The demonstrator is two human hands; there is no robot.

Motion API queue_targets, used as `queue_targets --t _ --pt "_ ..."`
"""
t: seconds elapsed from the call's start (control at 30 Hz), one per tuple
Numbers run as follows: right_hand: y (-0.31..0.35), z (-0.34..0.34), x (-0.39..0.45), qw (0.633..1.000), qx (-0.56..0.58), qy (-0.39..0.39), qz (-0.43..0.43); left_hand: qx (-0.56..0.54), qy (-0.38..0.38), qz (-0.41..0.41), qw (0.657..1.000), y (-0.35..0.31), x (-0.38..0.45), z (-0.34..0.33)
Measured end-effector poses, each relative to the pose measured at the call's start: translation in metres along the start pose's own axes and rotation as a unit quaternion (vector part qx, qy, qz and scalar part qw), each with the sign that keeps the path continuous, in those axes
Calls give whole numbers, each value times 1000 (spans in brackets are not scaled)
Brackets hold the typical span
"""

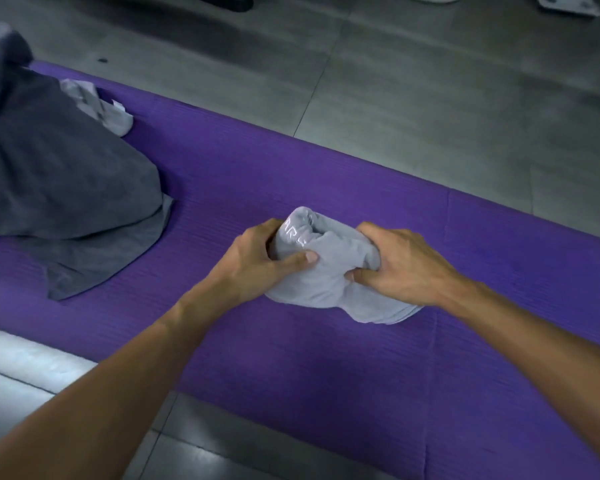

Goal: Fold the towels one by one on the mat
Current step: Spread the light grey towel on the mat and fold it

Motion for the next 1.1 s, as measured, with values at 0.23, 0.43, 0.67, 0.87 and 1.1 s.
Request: queue_targets --t 0.23,0.43,0.67,0.87,1.1 --pt "9 64 -39 992 7 27 -121 203 -80 -81 973 -85 -42 22" --pt "20 174 -110 963 109 34 -245 256 -38 -101 960 -196 -97 29" --pt "5 335 -216 922 185 -20 -341 304 66 -90 946 -354 -166 -25" --pt "-53 444 -305 899 201 -63 -384 352 86 -77 929 -470 -211 -104" --pt "-125 562 -387 904 186 -105 -370 375 64 -65 923 -591 -237 -198"
Point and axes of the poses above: each hand's wrist, its own x-axis towards the middle knuckle, its own z-axis out of the back of the hand, y = z × x, the point moved 9 cm from there along x, towards the middle knuckle, and after that the axes turned 13 degrees about -x, right-handed, at the moved point
